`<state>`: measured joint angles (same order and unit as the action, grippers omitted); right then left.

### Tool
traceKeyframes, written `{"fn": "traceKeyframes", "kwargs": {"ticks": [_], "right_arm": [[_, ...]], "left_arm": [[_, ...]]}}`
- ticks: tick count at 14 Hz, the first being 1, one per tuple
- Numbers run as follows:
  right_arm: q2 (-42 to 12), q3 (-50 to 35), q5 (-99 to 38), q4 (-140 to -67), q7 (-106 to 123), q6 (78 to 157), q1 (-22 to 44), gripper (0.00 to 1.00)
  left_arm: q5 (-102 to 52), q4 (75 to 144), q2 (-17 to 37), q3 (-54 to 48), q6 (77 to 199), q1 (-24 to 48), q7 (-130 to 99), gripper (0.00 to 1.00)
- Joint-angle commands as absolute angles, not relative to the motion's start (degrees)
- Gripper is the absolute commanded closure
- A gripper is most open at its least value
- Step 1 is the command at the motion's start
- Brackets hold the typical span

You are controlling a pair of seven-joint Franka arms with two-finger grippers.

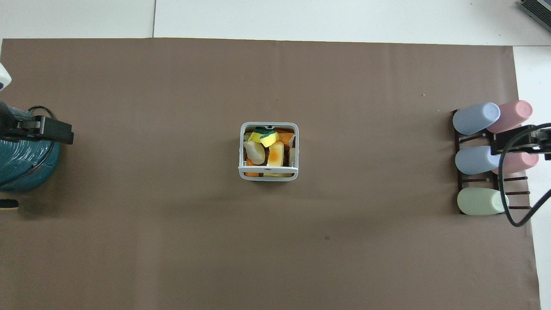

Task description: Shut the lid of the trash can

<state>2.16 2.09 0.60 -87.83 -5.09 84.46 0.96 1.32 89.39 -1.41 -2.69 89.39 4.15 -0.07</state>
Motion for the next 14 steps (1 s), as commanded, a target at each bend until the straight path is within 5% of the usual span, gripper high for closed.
{"fn": "traceKeyframes", "kwargs": {"ticks": [1, 10, 12, 14], "right_arm": [[-0.35, 1.76, 1.75, -85.08, -2.99, 84.02, 0.17, 0.00], [1.32, 1.93, 1.67, -88.33, -3.16, 84.29, -0.18, 0.00], [1.41, 1.85, 1.06, -88.24, -3.16, 84.29, -0.09, 0.00], [1.41, 1.76, 0.97, -88.24, -3.16, 84.29, 0.00, 0.00]], "left_arm": [[2.29, 93.07, -3.69, -2.64, 92.45, 8.43, -2.88, 0.00], [2.29, 104.14, -6.94, -2.64, 105.46, 26.08, -21.25, 0.04], [2.29, 105.29, -6.86, -2.64, 106.78, 29.69, -25.38, 0.21], [2.29, 105.91, -6.33, -2.64, 107.31, 32.42, -29.86, 0.58]]}}
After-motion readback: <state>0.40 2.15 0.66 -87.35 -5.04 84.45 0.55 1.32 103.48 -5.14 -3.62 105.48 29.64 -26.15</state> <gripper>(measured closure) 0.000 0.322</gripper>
